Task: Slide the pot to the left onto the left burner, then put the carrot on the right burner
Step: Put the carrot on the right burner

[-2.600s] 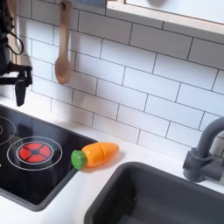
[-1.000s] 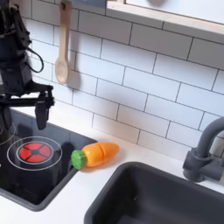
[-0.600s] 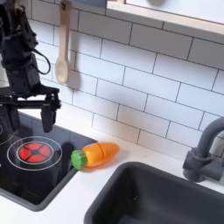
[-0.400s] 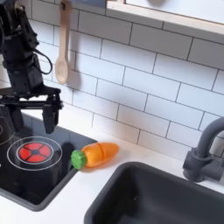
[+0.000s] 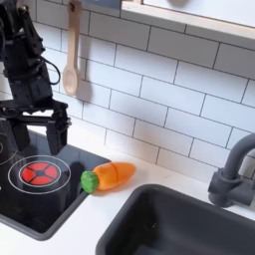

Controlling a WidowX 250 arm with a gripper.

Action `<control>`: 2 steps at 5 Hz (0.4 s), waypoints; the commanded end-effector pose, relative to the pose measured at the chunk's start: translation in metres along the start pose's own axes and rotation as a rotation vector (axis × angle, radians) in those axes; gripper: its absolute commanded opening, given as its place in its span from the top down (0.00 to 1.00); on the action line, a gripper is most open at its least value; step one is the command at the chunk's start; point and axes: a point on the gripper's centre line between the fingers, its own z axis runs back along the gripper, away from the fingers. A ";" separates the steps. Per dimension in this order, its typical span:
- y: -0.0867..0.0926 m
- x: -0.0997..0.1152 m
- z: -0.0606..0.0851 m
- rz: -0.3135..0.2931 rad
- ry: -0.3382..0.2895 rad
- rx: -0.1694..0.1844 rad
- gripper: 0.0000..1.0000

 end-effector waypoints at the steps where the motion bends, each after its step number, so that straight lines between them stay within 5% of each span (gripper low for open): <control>1: -0.009 -0.001 -0.007 -0.219 0.102 -0.047 0.00; 2: -0.015 -0.003 -0.011 -0.268 0.124 -0.066 0.00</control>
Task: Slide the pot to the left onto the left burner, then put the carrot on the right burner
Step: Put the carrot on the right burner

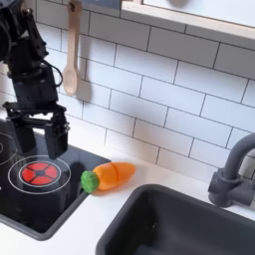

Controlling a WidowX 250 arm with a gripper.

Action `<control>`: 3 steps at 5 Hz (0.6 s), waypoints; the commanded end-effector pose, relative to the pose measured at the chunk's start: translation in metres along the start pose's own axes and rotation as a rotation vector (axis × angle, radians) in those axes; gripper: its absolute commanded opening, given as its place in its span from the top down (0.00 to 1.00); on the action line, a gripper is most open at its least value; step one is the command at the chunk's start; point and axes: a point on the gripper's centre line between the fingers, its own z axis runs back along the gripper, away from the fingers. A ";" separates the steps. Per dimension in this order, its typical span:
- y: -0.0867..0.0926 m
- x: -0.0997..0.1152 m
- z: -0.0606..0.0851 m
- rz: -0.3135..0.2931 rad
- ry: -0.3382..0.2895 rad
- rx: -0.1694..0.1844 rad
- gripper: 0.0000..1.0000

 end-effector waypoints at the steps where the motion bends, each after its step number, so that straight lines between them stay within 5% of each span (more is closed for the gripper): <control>1: -0.009 0.000 -0.002 -0.041 0.019 0.011 0.00; 2: -0.012 0.004 -0.003 -0.052 0.015 0.057 0.00; 3: -0.013 0.007 -0.010 -0.079 0.031 0.198 0.00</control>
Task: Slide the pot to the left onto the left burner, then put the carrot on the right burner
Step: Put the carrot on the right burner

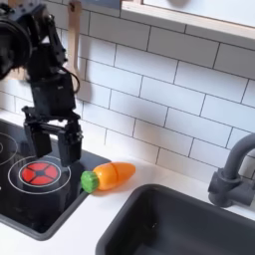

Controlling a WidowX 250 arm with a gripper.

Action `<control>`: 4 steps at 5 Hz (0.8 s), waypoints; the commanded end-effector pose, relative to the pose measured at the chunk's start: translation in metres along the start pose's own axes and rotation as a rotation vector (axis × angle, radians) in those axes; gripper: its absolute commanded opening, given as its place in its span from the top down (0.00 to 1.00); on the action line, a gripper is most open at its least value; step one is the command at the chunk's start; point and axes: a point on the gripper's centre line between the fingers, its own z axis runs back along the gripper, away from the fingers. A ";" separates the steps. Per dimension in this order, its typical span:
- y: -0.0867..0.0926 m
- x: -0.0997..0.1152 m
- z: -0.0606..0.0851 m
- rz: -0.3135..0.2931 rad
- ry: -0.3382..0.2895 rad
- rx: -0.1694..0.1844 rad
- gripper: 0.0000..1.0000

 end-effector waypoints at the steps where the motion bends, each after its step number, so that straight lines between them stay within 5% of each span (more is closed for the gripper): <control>1: -0.007 0.000 -0.003 -0.038 0.032 0.156 0.00; 4: -0.013 0.008 -0.007 -0.078 -0.012 0.119 0.00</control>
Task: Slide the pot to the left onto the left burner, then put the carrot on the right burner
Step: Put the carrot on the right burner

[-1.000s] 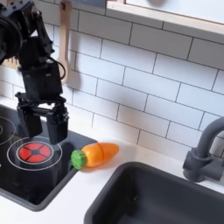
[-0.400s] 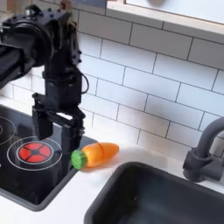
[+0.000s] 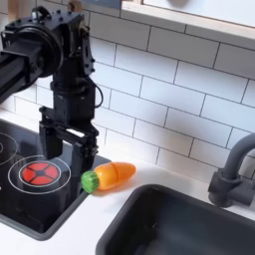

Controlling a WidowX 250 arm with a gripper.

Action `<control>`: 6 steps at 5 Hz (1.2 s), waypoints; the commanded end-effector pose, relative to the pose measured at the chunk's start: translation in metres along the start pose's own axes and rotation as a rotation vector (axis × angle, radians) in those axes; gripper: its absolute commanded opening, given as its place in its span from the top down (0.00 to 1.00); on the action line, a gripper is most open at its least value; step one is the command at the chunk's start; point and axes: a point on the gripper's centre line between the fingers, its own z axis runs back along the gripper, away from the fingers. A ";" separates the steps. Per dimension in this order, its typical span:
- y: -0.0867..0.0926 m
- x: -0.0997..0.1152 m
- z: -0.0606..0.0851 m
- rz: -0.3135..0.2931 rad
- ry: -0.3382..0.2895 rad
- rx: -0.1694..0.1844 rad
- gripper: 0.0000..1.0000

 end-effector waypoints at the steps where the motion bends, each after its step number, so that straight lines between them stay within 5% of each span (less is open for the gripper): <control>1: -0.004 0.005 -0.003 -0.025 0.000 -0.010 0.00; 6: -0.014 0.022 -0.018 -0.033 0.048 -0.006 0.00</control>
